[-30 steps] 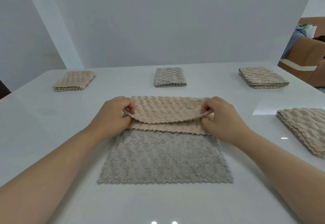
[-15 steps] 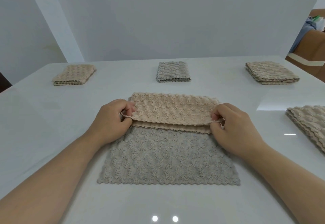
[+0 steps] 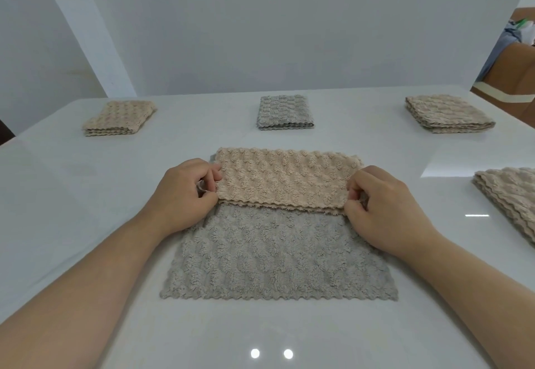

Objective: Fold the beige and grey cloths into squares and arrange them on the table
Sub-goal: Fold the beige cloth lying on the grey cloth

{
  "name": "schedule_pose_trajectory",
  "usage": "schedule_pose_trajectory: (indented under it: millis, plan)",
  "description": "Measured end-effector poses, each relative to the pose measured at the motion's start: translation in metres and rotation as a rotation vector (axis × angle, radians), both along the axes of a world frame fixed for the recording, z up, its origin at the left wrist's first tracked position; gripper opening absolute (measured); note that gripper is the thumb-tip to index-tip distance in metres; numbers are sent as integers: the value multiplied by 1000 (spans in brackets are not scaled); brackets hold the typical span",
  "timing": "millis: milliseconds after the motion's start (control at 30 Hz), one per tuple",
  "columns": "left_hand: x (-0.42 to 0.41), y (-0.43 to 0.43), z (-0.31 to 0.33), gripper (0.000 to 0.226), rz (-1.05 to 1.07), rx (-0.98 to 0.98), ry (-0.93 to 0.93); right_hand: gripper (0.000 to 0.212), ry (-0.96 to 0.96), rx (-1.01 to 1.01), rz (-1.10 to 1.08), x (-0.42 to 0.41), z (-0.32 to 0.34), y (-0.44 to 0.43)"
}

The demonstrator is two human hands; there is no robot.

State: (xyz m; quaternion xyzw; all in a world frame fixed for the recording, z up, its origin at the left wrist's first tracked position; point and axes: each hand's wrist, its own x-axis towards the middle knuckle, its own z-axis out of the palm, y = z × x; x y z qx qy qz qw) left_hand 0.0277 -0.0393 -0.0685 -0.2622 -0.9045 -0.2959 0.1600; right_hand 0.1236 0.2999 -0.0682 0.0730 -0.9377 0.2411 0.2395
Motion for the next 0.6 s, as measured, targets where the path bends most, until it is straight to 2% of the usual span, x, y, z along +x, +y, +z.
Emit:
schedule_pose_trajectory:
  millis: [200,267,367,433,533,600]
  plan:
    - [2,-1,0,34,-11,-10,-28,14,-56,-4,-3,1,2,0]
    - [3,-1,1,28,-19,-35,-61,9,-102,22,-7,4,6,-2]
    - [8,2,9,12,12,-92,-45,25,-126,82,-54,7,13,-6]
    - [11,7,16,21,51,-94,58,27,-52,83,-91,6,18,-10]
    - [14,34,35,22,35,-140,157,29,58,101,-96,-9,30,-23]
    - [8,63,46,29,-17,-242,94,37,-84,137,-32,-25,37,-41]
